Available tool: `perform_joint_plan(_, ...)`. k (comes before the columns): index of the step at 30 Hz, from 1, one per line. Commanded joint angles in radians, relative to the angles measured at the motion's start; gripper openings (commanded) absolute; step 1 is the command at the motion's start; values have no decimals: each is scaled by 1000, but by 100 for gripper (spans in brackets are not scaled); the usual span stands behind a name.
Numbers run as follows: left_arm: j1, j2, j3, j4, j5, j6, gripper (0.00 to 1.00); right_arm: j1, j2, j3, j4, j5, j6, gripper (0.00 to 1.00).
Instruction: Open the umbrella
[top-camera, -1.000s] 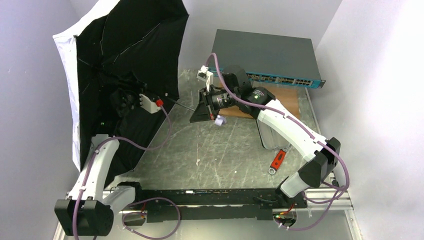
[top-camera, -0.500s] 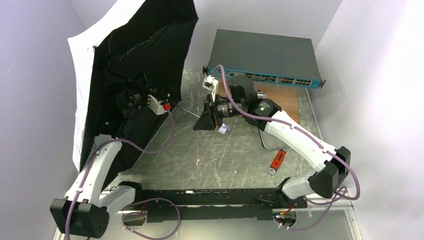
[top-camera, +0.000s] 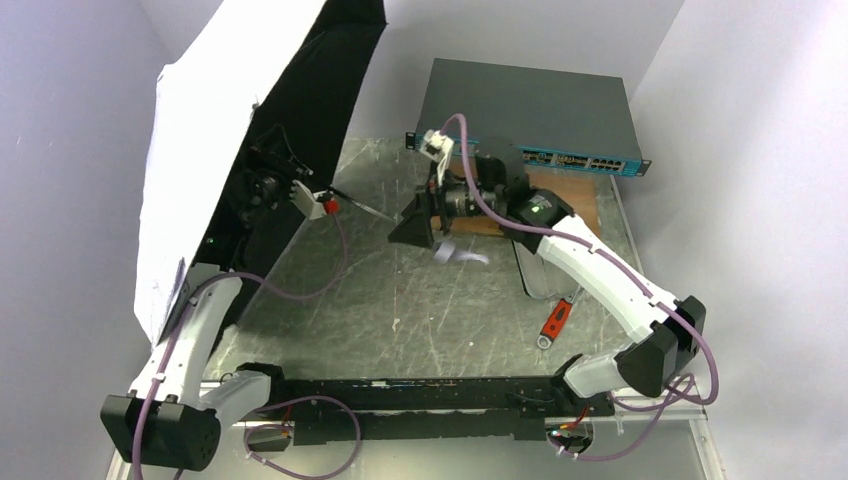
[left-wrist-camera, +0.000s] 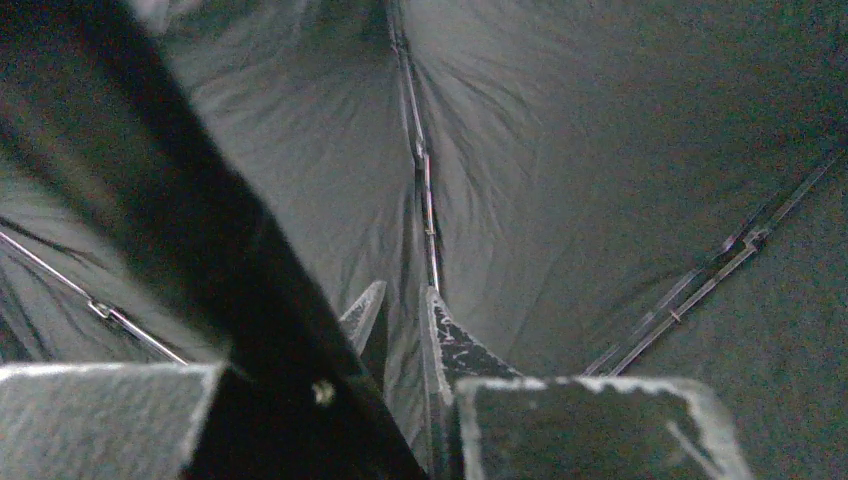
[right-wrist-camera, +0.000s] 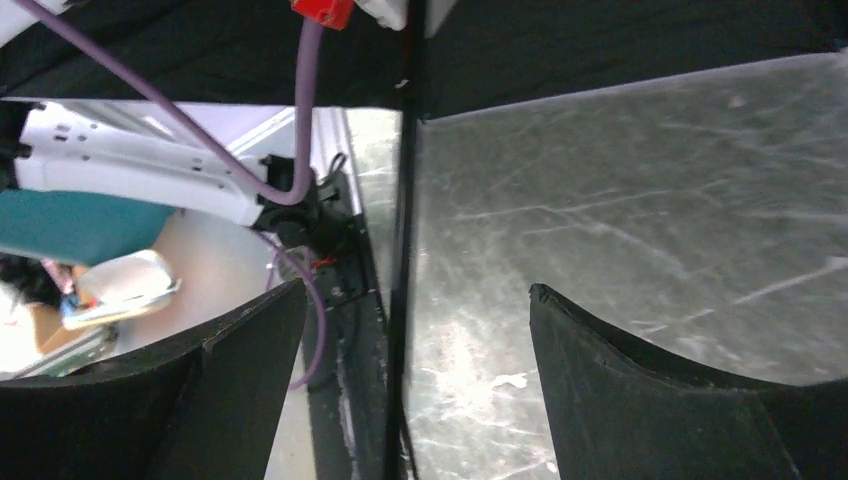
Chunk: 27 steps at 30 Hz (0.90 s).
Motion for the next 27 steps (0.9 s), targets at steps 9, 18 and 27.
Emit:
perform_joint_plan(9,193,23,80,53,55,339,0,-156,-119,93,18,-5,30,84)
perform_joint_plan(18,225,57,-76,141,83,492,6,-157,-157,36,-16,31,9,83)
perform_joint_plan(27,224,-40,-104,126,300,389,8,-121,-156,-36,4,-17,59,82)
